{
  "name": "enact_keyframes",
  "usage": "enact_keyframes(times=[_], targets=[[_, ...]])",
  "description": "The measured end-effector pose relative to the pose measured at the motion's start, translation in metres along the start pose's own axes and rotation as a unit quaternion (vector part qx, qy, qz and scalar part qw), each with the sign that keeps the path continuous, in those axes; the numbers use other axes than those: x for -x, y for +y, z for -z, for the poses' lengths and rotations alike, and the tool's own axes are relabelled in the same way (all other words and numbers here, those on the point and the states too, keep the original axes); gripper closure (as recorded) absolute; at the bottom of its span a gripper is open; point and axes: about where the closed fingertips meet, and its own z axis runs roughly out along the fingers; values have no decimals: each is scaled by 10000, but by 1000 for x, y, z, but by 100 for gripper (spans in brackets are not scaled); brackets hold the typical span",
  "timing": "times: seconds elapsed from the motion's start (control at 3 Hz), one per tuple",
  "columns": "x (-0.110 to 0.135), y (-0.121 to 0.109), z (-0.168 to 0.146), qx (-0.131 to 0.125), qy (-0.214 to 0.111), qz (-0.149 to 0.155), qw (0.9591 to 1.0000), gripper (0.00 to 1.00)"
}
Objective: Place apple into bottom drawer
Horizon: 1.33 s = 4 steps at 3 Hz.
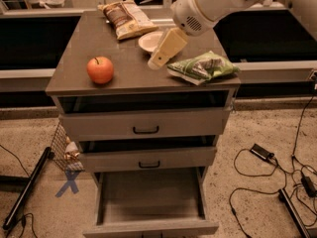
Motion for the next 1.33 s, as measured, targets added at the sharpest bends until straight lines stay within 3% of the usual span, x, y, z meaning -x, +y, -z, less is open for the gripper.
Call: enact_keyframes(times=[0.33,0.67,1.33], targets=[[1,-18,-46,37,-235,-213,9995,0],[1,-18,-46,37,-236,-214,9995,0],[58,7,-100,171,-935,-264,9951,0]])
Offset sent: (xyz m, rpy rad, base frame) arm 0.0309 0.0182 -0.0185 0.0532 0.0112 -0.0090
